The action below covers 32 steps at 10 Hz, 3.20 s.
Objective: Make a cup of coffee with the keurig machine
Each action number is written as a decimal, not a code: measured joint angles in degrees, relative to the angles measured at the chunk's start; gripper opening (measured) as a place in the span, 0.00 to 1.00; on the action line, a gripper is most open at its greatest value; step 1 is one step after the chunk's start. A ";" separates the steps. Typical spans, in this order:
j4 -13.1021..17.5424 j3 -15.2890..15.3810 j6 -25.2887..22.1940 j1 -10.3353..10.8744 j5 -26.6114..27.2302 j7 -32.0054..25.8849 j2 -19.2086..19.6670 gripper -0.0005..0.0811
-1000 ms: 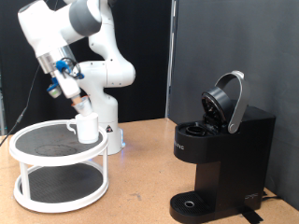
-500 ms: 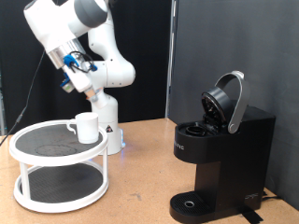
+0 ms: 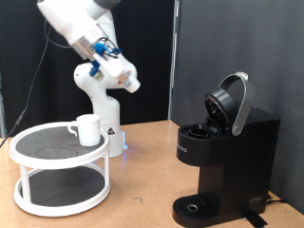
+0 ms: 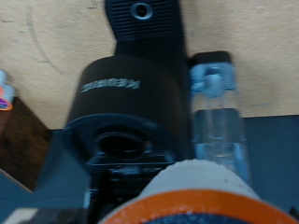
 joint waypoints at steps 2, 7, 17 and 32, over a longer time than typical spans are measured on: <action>-0.07 1.29 1.69 -0.11 0.02 1.61 0.01 0.46; 2.25 3.70 4.28 2.59 11.19 2.96 2.58 0.46; 4.28 11.72 11.45 5.63 13.07 5.57 5.80 0.46; -1.58 17.22 25.69 5.66 10.71 4.44 13.09 0.46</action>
